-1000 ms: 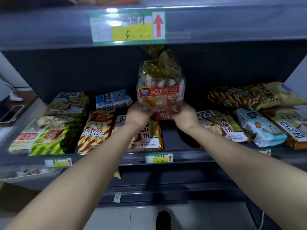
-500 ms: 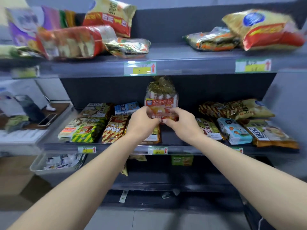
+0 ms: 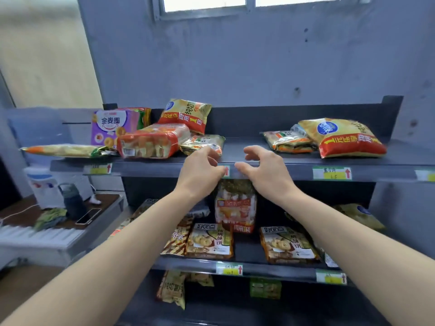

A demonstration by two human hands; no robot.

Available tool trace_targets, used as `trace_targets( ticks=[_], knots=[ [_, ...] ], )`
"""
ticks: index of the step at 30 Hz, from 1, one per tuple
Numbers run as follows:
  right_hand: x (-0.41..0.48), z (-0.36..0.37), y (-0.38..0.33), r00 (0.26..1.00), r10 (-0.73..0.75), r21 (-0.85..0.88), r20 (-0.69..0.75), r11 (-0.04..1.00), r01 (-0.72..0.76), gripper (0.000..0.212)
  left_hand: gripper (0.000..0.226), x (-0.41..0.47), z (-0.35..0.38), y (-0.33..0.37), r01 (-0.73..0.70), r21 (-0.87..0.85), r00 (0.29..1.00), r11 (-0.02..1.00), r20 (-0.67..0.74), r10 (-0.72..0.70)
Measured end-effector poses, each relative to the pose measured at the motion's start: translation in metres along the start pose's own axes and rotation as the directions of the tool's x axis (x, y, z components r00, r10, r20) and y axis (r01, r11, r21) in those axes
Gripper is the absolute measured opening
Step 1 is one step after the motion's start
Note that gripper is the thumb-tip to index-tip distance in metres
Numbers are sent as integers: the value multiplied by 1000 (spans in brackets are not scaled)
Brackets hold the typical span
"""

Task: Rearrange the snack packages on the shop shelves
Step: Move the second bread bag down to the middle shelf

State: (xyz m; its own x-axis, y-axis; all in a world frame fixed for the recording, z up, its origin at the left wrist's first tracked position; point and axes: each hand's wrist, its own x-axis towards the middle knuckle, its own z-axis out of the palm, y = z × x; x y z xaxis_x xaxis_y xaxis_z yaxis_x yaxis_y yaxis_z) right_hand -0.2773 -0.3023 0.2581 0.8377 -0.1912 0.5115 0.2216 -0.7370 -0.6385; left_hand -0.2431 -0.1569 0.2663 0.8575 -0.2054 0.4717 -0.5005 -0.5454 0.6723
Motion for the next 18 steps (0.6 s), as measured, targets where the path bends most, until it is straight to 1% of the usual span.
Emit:
trace_targets(
  ticks=[6, 11, 15, 17, 18],
  knots=[
    [39, 13, -31, 999, -46, 3, -22, 999, 46, 45, 30, 37, -27, -12, -55, 25, 998, 998, -41, 56],
    [73, 52, -53, 999, -48, 55, 15, 997, 48, 43, 29, 69, -58, -49, -28, 80, 996, 996, -78, 34],
    [106, 89, -73, 996, 5, 144, 90, 989, -18, 46, 38, 103, -98, -83, 85, 129, 981, 988, -186, -60],
    [124, 107, -84, 986, 67, 182, 154, 979, -95, 52, 41, 119, -117, -101, 174, 170, 965, 970, -227, -133],
    [132, 116, -90, 974, 110, 190, 196, 971, -147, 54, 42, 126, -124, -108, 223, 203, 958, 954, -226, -176]
  ],
)
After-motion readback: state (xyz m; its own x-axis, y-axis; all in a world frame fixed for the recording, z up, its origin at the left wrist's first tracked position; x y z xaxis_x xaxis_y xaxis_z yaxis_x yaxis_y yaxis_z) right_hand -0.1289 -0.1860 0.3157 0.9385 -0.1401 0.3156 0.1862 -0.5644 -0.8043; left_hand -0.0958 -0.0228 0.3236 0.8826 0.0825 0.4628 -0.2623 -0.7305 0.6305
